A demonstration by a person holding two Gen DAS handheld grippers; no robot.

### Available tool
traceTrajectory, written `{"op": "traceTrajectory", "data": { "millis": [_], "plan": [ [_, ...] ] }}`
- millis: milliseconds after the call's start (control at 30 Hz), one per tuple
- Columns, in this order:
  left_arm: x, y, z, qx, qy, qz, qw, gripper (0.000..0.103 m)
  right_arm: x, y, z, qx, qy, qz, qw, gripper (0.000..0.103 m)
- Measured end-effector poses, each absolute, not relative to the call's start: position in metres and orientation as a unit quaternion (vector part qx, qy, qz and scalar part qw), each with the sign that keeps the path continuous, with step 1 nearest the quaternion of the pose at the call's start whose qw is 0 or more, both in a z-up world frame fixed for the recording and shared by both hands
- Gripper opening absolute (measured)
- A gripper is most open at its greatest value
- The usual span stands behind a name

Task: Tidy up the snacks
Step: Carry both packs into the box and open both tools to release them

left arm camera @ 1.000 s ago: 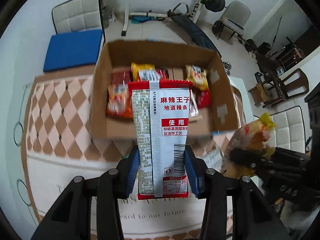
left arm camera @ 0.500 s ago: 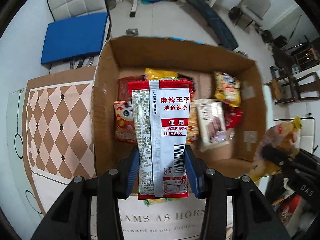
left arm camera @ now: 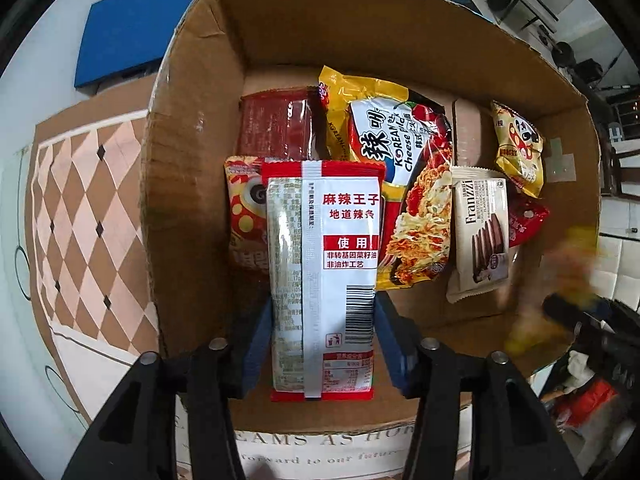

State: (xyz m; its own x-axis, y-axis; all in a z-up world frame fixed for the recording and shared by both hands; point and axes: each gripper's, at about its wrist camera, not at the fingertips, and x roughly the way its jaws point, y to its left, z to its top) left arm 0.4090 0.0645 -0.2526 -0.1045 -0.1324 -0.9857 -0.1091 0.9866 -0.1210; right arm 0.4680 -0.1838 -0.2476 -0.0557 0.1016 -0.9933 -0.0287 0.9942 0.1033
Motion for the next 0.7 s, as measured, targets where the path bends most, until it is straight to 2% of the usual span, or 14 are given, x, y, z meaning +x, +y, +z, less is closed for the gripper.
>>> {"op": "traceTrajectory", "data": {
  "millis": [33, 100, 167, 467, 700],
  "plan": [
    [0.409, 0.065, -0.253, -0.085, 0.746, -0.010, 0.661, 0.058, 0.468, -0.184, -0.248, 0.026, 0.724, 0.047, 0.688, 0.090],
    [0.409, 0.064, -0.251, -0.085, 0.744, -0.010, 0.662, 0.075, 0.467, -0.183, -0.248, 0.019, 0.723, 0.045, 0.689, 0.090],
    [0.408, 0.063, -0.250, -0.088, 0.743, -0.012, 0.663, 0.085, 0.465, -0.182, -0.245, 0.022, 0.724, 0.045, 0.688, 0.090],
    [0.396, 0.056, -0.233, -0.078, 0.726, -0.011, 0.683, 0.086, 0.454, -0.178, -0.238, 0.014, 0.711, 0.035, 0.702, 0.091],
    [0.369, 0.051, -0.206, -0.062, 0.680, 0.009, 0.731, 0.086, 0.432, -0.174, -0.222, 0.006, 0.679, 0.029, 0.733, 0.092]
  ]
}}
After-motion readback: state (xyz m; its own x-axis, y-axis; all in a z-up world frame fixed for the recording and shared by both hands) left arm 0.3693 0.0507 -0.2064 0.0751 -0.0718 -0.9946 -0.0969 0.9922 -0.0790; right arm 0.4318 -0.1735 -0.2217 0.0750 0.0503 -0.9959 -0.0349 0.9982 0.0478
